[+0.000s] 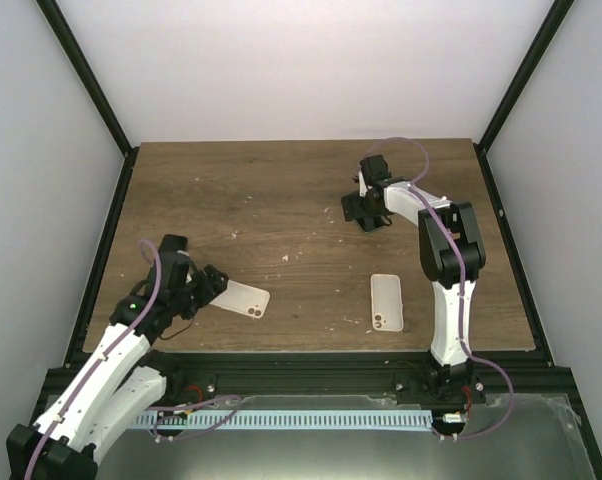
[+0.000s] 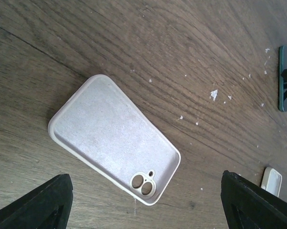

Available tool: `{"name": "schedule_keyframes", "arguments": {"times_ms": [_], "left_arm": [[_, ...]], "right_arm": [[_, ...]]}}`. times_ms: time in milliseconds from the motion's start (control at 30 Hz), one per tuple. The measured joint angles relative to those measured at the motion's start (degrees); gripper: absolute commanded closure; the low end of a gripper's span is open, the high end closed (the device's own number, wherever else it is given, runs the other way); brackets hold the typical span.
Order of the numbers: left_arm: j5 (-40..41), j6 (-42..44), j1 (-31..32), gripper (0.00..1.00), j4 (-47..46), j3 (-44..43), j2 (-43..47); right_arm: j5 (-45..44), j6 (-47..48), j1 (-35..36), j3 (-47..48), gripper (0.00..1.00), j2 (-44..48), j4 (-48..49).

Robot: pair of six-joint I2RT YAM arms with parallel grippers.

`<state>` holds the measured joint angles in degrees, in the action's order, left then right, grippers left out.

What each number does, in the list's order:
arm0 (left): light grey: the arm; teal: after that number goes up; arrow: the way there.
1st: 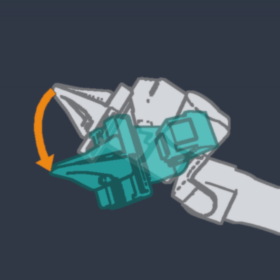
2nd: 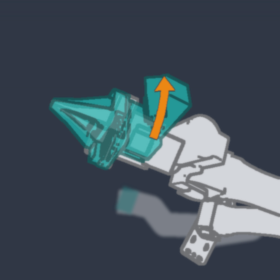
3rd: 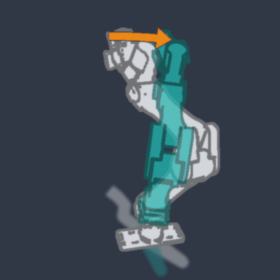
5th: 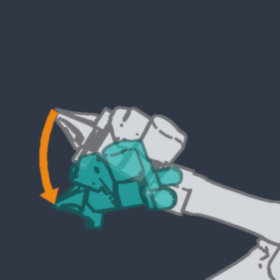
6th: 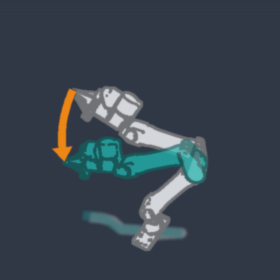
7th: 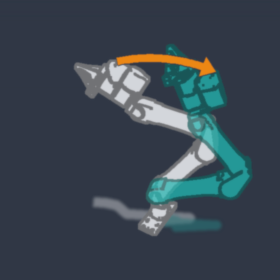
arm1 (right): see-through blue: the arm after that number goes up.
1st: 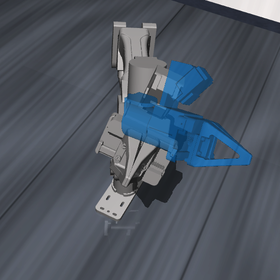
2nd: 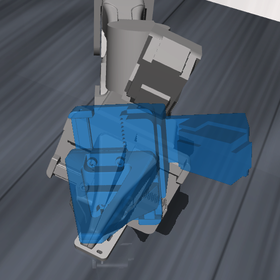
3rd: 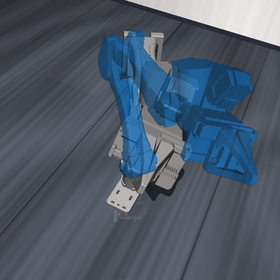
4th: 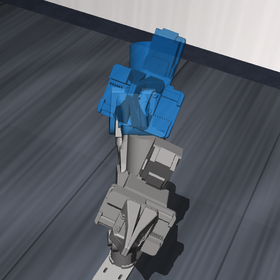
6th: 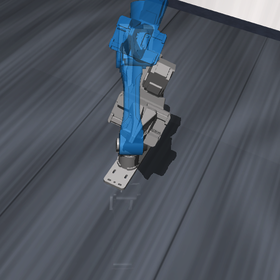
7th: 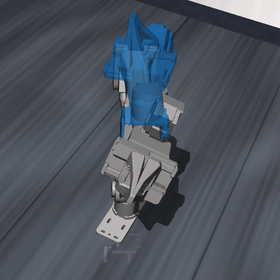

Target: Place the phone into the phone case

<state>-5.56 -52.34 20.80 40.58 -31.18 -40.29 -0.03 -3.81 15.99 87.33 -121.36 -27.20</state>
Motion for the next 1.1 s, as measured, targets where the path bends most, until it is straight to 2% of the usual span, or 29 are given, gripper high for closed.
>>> {"name": "schedule_keyframes", "arguments": {"times_ms": [300, 933, 1100], "left_arm": [[0.1, -0.5, 0.0, 0.15, 0.2, 0.6, 0.5], [-0.6, -1.8, 0.0, 0.20, -1.6, 4.3, -2.9], [-0.5, -1.8, 0.0, 0.24, -2.6, 5.1, -4.4]], "right_arm": [[2.4, 0.1, 0.0, 0.2, 0.14, 0.0, -1.3], [-3.1, -0.5, 1.4, 3.9, 0.18, -3.3, -2.5], [-3.8, 0.1, 1.8, 3.9, 0.26, -3.3, -2.5]]}}
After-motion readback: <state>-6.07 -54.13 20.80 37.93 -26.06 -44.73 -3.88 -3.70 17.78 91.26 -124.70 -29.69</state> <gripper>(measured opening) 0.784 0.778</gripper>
